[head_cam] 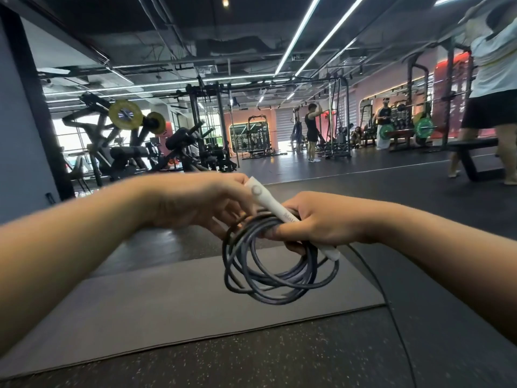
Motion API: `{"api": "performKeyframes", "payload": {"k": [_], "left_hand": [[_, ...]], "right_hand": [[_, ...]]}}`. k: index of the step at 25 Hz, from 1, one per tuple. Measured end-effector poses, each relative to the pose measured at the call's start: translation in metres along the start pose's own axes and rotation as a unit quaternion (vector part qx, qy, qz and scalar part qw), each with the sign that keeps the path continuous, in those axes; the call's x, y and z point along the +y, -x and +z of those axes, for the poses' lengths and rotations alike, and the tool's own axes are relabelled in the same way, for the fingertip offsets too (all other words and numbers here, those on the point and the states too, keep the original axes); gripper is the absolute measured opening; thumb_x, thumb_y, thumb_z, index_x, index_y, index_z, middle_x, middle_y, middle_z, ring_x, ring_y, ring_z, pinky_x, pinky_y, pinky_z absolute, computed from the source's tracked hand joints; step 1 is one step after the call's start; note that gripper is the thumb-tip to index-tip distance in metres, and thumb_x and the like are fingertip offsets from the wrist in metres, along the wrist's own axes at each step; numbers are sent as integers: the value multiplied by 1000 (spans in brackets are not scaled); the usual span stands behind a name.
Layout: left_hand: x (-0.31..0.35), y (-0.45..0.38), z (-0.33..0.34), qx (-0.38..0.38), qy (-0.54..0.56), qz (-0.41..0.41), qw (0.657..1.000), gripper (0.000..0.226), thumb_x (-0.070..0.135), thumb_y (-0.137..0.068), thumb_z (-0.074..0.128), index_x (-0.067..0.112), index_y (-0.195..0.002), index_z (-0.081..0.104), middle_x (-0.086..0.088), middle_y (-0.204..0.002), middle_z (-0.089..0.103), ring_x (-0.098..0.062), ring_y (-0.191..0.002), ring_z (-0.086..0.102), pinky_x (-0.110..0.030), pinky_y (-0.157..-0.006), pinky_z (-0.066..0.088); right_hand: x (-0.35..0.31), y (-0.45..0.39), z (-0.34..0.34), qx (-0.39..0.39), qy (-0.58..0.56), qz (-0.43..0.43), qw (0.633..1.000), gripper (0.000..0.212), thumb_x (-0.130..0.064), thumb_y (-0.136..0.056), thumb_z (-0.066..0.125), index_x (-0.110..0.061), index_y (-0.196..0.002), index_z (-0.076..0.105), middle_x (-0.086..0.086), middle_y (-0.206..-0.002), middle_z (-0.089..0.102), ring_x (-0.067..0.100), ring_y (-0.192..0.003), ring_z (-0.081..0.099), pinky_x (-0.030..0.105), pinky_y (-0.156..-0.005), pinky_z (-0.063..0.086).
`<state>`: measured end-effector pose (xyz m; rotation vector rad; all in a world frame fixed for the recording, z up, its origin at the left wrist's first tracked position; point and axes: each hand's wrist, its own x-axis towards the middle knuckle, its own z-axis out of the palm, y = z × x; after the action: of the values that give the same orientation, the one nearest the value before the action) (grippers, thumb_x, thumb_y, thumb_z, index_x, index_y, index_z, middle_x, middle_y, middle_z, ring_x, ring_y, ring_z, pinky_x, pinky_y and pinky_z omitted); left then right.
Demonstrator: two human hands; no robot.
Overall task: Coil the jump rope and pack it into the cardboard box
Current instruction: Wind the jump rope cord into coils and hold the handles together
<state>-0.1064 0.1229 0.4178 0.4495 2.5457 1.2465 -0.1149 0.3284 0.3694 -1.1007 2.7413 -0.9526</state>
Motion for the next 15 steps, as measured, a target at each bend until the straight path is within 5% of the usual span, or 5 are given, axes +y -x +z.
{"api": "performKeyframes", "payload": {"k": [4,7,10,13,15], "left_hand": [[43,-3,5,-60,-209,-67,974,58,25,-70,88,20,-123,64,-14,-113,75,-24,-93,75,-38,-84,62],[47,-13,21,-109,-346,-87,928,59,44,-80,78,8,-124,63,-4,-63,69,-12,-49,60,-21,-54,53],[24,-19,20,-155,-341,-66,925,65,43,-86,74,-7,-124,56,-18,-74,52,-11,-44,43,-18,-45,40],[15,-14,23,-177,-318,-50,930,53,34,-89,73,-5,-122,59,-22,-84,64,-9,-49,55,-20,-55,43],[14,-11,23,-161,-311,-31,936,40,28,-92,71,-2,-117,63,-5,-77,71,-3,-54,61,-14,-59,46]], "right_hand": [[-7,-9,2,-18,159,-18,987,36,-38,-97,63,-20,-67,54,-8,-52,59,4,-43,48,14,-47,36],[-9,-9,6,-41,216,-46,974,27,-41,-96,64,-23,-77,59,-5,-67,62,4,-53,51,17,-53,39],[-7,-5,9,-54,160,-54,984,22,-45,-87,75,-25,-84,66,-8,-73,67,0,-62,59,17,-59,46],[-3,-7,11,-58,128,-76,987,31,-44,-81,81,-22,-102,76,0,-93,78,17,-86,70,37,-80,56],[-2,-5,7,-59,106,-81,989,33,-42,-80,83,-23,-107,76,1,-97,79,20,-88,72,37,-82,57]]}}
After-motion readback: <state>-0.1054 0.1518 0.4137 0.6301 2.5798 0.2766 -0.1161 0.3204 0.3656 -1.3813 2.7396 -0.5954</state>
